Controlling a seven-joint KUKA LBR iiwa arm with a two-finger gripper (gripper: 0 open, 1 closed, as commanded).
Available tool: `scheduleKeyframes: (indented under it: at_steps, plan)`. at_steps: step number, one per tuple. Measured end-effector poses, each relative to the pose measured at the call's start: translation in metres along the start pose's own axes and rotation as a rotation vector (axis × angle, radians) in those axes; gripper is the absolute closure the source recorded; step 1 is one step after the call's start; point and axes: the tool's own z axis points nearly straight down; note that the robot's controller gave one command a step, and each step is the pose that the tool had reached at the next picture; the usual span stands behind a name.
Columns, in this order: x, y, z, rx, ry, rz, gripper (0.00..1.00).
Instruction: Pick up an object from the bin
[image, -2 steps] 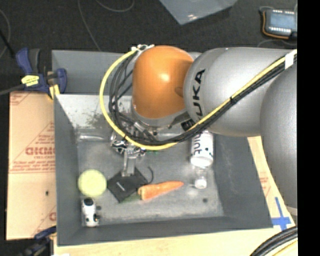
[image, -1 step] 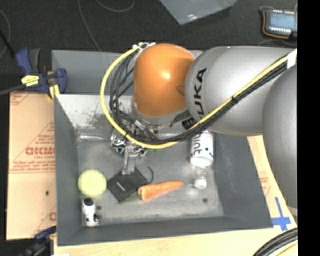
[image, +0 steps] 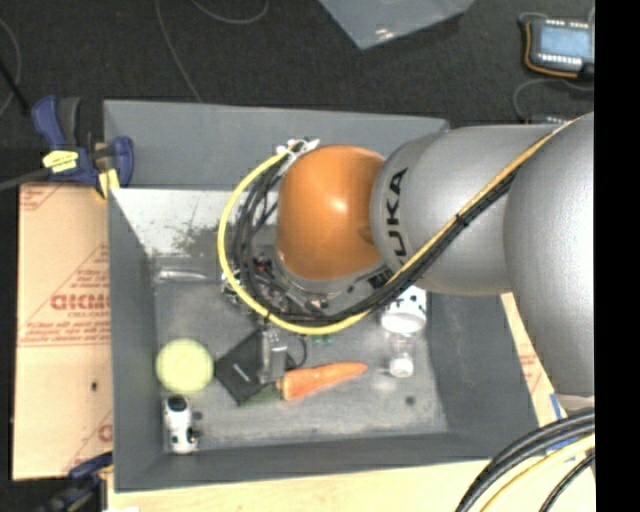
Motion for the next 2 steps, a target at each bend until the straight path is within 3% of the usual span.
scheduleKeyframes:
  at_steps: [1, 2]
  plan:
    - [0.037, -0.029, 0.009, -0.001, 0.002, -0.162, 0.0]
    - [0.026, -0.024, 0.024, -0.001, -0.002, 0.006, 0.0]
